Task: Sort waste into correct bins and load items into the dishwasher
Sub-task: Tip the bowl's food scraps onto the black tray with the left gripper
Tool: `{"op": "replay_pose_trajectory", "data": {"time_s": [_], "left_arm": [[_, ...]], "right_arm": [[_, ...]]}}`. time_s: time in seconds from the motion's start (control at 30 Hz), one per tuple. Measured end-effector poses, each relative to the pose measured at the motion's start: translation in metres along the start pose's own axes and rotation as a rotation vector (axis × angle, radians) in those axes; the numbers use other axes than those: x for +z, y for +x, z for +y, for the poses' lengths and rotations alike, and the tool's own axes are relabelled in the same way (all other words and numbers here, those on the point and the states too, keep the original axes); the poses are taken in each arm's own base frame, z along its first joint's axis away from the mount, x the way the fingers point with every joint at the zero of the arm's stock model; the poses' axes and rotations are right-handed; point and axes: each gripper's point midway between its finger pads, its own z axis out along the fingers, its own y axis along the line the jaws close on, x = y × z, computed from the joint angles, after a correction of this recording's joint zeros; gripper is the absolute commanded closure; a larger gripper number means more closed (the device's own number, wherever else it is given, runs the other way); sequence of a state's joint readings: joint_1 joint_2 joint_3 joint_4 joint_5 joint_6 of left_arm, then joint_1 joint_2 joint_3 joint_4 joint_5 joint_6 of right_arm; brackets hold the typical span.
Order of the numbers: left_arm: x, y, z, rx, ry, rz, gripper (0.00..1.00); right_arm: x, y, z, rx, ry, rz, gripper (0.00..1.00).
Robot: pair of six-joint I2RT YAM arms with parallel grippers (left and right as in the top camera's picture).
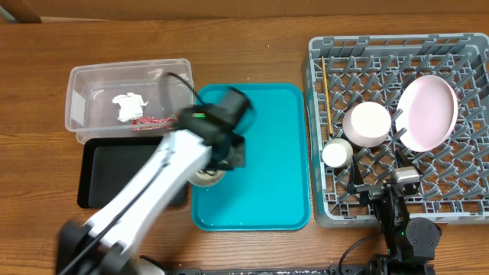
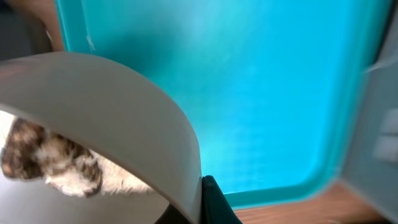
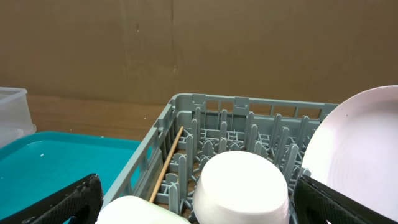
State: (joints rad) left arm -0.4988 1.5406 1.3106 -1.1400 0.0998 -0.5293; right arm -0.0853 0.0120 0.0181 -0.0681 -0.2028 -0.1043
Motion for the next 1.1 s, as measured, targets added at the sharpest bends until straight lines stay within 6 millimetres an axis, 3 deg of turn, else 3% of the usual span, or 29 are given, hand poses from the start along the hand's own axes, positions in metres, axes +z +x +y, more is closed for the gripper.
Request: {"op": "replay_pose_trajectory", "data": {"time_s": [0.1,0.23,0.53,0.77,1.1], "left_arm": [[-0.03,-0.017,0.015,-0.037,0.133,-0.066,0.96],[-0.049,-0.034,0.041,-0.082,0.28,-0.1,0.96],[-0.032,-0.028,0.11,-0.199,0.679,-0.169,0.96],[-0.038,-0.018,0.137,-0.236,0.937,-0.357,0.96],[-0.044,-0.014,0.163,-0.274,1.01,-0.521,0.96]], "right_arm": [[0.0,0.0,0.0,0.0,0.0,0.0,0.0],[0.0,0.0,0.0,0.0,0.0,0.0,0.0],[0.0,0.0,0.0,0.0,0.0,0.0,0.0],[0.0,0.0,0.0,0.0,0.0,0.0,0.0],[0.0,0.0,0.0,0.0,0.0,0.0,0.0]]}}
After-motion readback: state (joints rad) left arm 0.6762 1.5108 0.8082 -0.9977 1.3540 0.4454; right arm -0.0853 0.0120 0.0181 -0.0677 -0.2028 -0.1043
